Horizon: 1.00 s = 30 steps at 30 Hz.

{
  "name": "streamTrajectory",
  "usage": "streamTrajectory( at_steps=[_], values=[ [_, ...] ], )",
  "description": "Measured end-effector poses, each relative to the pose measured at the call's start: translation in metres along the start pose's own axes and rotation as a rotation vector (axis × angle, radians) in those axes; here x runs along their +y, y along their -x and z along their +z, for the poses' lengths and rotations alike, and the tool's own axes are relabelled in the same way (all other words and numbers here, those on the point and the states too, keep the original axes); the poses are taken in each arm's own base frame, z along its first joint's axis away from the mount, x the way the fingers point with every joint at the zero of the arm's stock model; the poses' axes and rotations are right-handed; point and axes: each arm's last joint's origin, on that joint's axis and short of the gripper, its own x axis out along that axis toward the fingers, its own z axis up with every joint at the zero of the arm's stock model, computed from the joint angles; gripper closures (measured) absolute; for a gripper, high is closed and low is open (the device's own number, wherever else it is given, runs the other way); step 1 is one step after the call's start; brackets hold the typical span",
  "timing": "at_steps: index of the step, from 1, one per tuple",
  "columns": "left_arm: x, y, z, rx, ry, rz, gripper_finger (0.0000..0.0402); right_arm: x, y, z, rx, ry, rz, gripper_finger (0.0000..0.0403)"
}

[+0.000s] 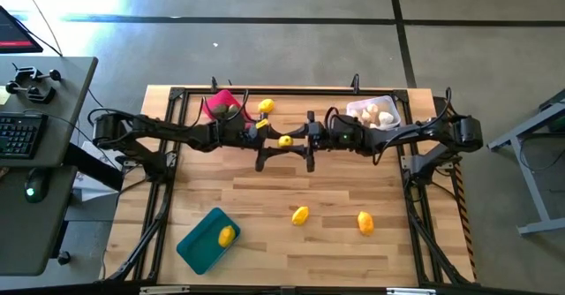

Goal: Sort produce into baskets
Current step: Put the yellow lemon in the blue bin

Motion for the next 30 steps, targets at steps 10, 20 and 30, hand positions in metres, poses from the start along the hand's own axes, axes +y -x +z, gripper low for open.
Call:
streamTrajectory(
  at_steps=[10,20,30],
  values=[
    [0.001,0.014,0.005,0.072,0.0,-0.036,0.0271,0.011,0.005,0.012,-0.038,0.103,-0.113,0.0135],
    [-0.038,0.062,0.017,0.441,0.056,-0.228,0.0274,0.01,0.027,0.035,-0.053,0.133,-0.151,0.0113],
    [-0.123,0.098,0.035,0.816,0.231,-0.408,0.0275,0.01,0.024,0.025,0.02,0.124,-0.142,0.0112]
  ],
)
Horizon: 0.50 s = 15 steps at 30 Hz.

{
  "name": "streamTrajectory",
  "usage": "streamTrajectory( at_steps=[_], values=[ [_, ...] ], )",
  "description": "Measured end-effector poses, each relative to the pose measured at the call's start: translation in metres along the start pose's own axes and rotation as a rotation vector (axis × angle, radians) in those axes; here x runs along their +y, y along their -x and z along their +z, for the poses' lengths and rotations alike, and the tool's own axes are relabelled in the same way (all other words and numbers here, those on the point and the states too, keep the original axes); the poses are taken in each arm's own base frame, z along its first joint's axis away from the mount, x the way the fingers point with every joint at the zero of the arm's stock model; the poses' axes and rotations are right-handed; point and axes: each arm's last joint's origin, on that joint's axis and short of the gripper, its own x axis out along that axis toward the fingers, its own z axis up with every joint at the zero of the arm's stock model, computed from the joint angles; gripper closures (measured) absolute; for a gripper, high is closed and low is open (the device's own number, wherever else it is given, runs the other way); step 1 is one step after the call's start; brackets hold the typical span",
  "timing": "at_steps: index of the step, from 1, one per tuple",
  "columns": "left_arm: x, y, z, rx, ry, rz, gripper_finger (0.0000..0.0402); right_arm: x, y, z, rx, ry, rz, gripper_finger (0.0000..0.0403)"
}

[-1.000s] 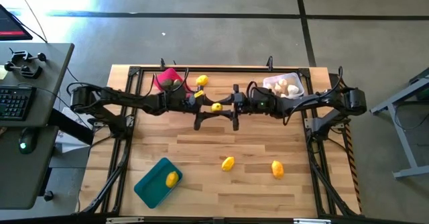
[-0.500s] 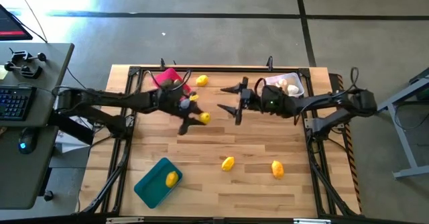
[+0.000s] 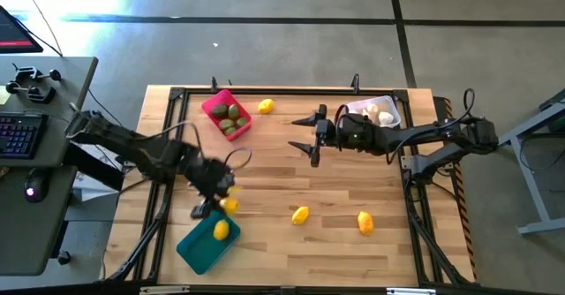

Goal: Sort produce into baskets
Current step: Put the yellow lemon in the blue bin

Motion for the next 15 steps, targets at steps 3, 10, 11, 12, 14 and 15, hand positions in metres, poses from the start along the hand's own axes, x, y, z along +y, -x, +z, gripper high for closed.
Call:
streamTrajectory(
  at_steps=[3,10,11,12,14,15],
  values=[
    [-0.022,-0.006,-0.011,0.064,0.063,0.021,0.0275,0.0,0.0,-0.001,0.002,0.003,0.0,0.0112],
    [-0.071,-0.02,-0.038,0.126,0.155,0.037,0.0275,0.0,-0.001,-0.002,0.013,0.007,0.003,0.0112],
    [-0.076,-0.023,-0.042,0.148,0.156,0.038,0.0275,0.0,-0.001,-0.002,0.014,0.008,0.003,0.0112],
    [-0.081,-0.027,-0.045,0.167,0.155,0.039,0.0275,0.0,-0.001,-0.002,0.016,0.008,0.003,0.0112],
    [-0.089,-0.036,-0.052,0.216,0.136,0.042,0.0275,0.0,-0.001,-0.002,0.019,0.008,0.003,0.0112],
    [-0.093,-0.042,-0.056,0.251,0.125,0.036,0.0275,0.0,-0.001,-0.003,0.021,0.008,0.004,0.0112]
  ],
)
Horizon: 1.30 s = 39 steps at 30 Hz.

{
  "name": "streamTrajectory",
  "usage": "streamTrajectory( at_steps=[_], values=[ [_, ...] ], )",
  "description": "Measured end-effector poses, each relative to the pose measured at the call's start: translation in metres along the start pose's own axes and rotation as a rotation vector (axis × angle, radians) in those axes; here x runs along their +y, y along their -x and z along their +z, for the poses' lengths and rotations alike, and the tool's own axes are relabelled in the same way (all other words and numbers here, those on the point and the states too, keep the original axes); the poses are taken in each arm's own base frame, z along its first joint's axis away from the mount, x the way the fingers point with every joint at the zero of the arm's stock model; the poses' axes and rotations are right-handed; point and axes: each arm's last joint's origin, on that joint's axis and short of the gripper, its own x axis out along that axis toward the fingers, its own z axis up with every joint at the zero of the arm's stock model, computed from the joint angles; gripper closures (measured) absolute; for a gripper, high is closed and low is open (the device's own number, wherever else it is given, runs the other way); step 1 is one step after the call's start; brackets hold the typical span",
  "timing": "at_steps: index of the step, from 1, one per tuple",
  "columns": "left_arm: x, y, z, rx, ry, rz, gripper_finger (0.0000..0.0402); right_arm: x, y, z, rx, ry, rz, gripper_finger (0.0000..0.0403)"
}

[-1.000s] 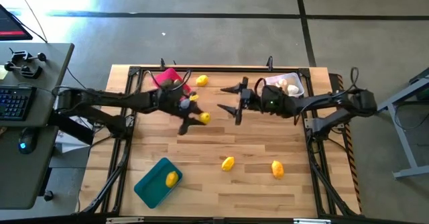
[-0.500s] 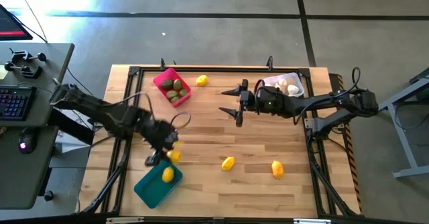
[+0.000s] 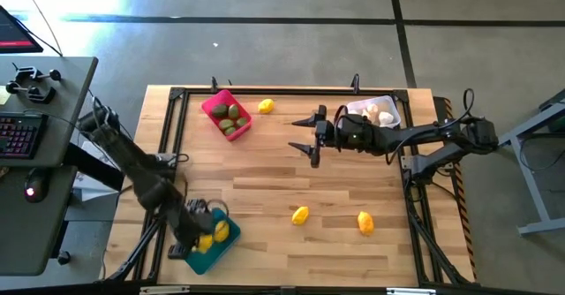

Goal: Sort produce into baskets
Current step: Put the yellow lemon in the blue bin

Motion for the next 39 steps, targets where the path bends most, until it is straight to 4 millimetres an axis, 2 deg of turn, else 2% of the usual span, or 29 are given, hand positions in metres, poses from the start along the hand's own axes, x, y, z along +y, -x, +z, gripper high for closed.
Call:
streamTrajectory(
  at_steps=[7,11,15,21,28,35,39],
  values=[
    [-0.014,-0.04,-0.014,0.211,-0.072,0.009,0.0275,0.0,0.0,0.0,0.004,0.0,0.002,0.0112],
    [-0.014,-0.051,-0.016,0.253,-0.072,0.041,0.0273,0.0,0.0,-0.001,0.007,0.0,0.004,0.0112],
    [-0.012,-0.057,-0.015,0.29,-0.07,0.036,0.0251,0.0,0.0,-0.001,0.007,0.0,0.004,0.0112],
    [-0.011,-0.057,-0.014,0.289,-0.072,0.039,0.0215,0.0,0.0,-0.002,0.016,0.001,0.005,0.0112],
    [-0.003,-0.056,-0.013,0.299,-0.023,0.102,0.019,0.0,0.0,-0.002,0.022,0.004,0.005,0.0112],
    [-0.001,-0.043,-0.009,0.325,-0.033,0.119,0.0191,0.0,0.0,-0.002,0.022,0.025,0.005,0.0112],
    [-0.001,-0.029,-0.002,0.301,-0.034,0.102,0.0212,0.0,0.0,-0.003,0.029,0.038,0.004,0.0112]
  ],
)
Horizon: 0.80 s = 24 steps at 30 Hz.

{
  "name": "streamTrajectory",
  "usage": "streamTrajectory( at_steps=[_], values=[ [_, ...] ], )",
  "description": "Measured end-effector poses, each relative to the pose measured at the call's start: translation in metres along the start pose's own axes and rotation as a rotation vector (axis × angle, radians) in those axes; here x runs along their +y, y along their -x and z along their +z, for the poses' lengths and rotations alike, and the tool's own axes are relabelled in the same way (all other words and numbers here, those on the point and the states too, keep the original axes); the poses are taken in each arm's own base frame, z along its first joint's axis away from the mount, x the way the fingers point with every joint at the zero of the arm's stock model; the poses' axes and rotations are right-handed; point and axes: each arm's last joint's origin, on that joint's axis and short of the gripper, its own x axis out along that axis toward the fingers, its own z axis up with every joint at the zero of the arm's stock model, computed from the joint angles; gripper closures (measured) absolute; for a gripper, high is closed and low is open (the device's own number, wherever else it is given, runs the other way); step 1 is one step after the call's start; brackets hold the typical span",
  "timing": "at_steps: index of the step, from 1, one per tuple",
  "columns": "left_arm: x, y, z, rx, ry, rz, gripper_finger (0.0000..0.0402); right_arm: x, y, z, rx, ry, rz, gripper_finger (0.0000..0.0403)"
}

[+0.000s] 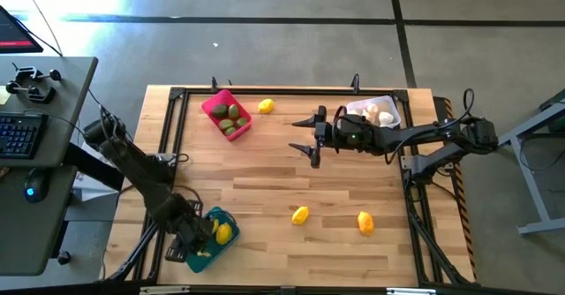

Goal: Sort produce into baskets
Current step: Put the yellow lemon in the blue bin

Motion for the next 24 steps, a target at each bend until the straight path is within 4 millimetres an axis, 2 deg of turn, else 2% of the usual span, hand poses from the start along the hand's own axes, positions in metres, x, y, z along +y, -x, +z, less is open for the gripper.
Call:
streamTrajectory(
  at_steps=[4,8,9,13,18,21,24],
  values=[
    [0.015,0.014,0.005,-0.084,0.002,0.012,0.0279,0.001,0.0,-0.003,0.035,0.017,0.006,0.0112],
    [0.051,0.025,0.012,-0.196,-0.015,0.064,0.0377,0.001,0.0,-0.007,0.08,0.022,-0.003,0.0127],
    [0.062,0.027,0.014,-0.227,-0.007,0.068,0.0389,0.001,0.0,-0.009,0.092,0.024,-0.006,0.0136],
    [0.104,0.031,0.021,-0.358,0.017,0.069,0.0388,0.001,0.001,-0.014,0.156,0.03,-0.018,0.0182],
    [0.142,0.033,0.038,-0.55,-0.041,0.109,0.0399,0.006,0.003,-0.024,0.257,0.031,0.02,0.0261],
    [0.159,0.034,0.051,-0.673,-0.107,0.134,0.0401,0.019,0.008,-0.033,0.363,0.032,0.126,0.0308],
    [0.176,0.033,0.06,-0.807,-0.168,0.121,0.0401,0.035,0.015,-0.041,0.488,-0.041,0.229,0.0348]
  ],
)
